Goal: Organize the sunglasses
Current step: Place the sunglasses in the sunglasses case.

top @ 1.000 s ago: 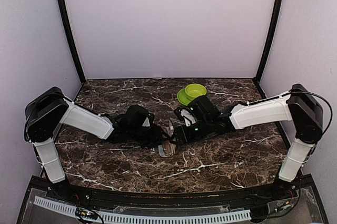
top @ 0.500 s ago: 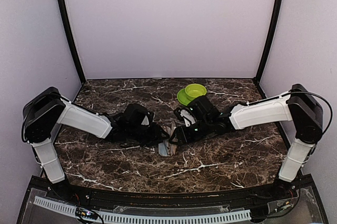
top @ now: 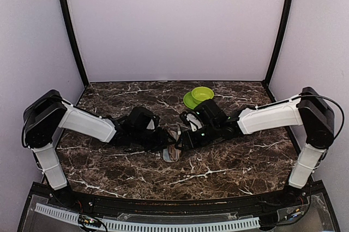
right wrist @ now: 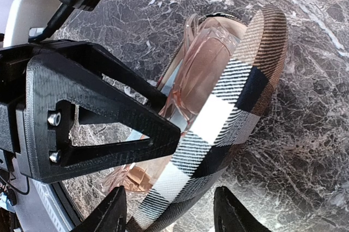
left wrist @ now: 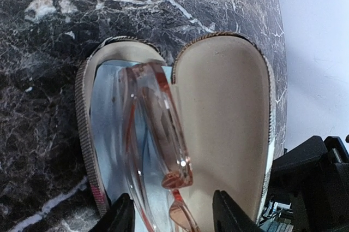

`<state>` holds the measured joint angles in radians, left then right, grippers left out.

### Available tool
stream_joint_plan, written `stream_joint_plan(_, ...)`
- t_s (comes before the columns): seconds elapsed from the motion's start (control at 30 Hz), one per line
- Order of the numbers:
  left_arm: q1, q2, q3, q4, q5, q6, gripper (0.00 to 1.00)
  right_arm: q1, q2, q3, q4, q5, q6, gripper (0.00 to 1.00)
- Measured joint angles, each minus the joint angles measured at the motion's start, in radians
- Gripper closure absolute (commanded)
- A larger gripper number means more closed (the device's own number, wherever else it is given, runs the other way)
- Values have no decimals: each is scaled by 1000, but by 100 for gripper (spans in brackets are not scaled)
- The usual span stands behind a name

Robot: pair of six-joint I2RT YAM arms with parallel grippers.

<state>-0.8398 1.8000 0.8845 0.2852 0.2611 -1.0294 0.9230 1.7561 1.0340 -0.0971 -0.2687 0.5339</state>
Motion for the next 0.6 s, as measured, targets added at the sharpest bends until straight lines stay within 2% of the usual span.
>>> stream_joint_plan(0.4,0,-51,5,-53,-27,40,47,0,2,3,0,0,0,45)
stream_joint_plan(0.6,0,-54,11,-58,-37,54,55,0,2,6,-1,0,0,45)
